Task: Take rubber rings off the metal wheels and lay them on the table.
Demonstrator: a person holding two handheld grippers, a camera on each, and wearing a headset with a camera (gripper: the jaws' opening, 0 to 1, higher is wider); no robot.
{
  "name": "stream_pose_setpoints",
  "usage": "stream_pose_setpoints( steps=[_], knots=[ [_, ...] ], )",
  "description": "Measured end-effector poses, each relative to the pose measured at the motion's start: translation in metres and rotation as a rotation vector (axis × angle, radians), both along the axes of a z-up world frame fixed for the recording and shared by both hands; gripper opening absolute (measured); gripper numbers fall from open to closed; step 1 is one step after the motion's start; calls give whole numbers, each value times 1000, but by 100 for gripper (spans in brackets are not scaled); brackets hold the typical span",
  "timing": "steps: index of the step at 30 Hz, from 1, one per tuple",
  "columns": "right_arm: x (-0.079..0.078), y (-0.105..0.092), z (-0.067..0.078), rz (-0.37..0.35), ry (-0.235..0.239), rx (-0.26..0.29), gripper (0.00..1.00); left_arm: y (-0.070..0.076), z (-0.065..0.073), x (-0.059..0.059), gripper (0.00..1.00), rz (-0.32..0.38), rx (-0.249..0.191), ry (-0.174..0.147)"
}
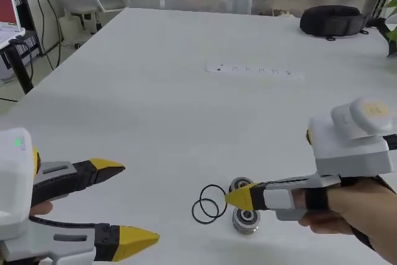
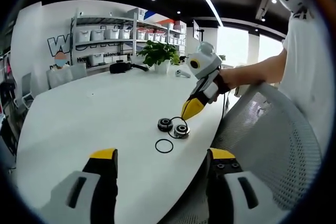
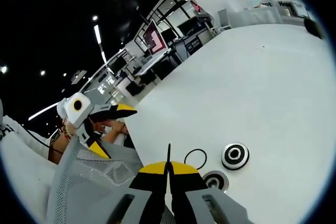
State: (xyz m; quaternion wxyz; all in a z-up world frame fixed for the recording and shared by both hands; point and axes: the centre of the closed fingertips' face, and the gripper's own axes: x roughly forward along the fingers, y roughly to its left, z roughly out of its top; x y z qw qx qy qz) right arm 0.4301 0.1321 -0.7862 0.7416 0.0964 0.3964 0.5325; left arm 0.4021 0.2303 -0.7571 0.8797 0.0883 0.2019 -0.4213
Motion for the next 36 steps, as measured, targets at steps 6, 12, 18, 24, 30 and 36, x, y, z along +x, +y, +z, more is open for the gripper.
stream_pose_setpoints(
  steps=[6, 12, 18, 24, 30, 36],
  knots=[
    [-2, 4, -4, 18, -3, -11, 0, -1, 0, 0, 67, -3, 2, 3],
    [-4, 6, -10, 39, -14, -39, 0, -1, 0, 0, 68, -1, -8, 10],
    [-4, 7, -15, 42, -24, -60, 0, -4, -2, -2, 68, -19, 5, 16],
    [-6, 8, -26, 46, -30, -94, 0, -5, -3, -3, 67, -20, 5, 22],
    [-8, 7, -33, 62, -44, -133, 0, -6, -3, -3, 67, -18, -5, 21],
    [-7, 5, -39, 64, -62, -159, 0, -7, -3, -4, 67, -19, -11, 27]
  ],
)
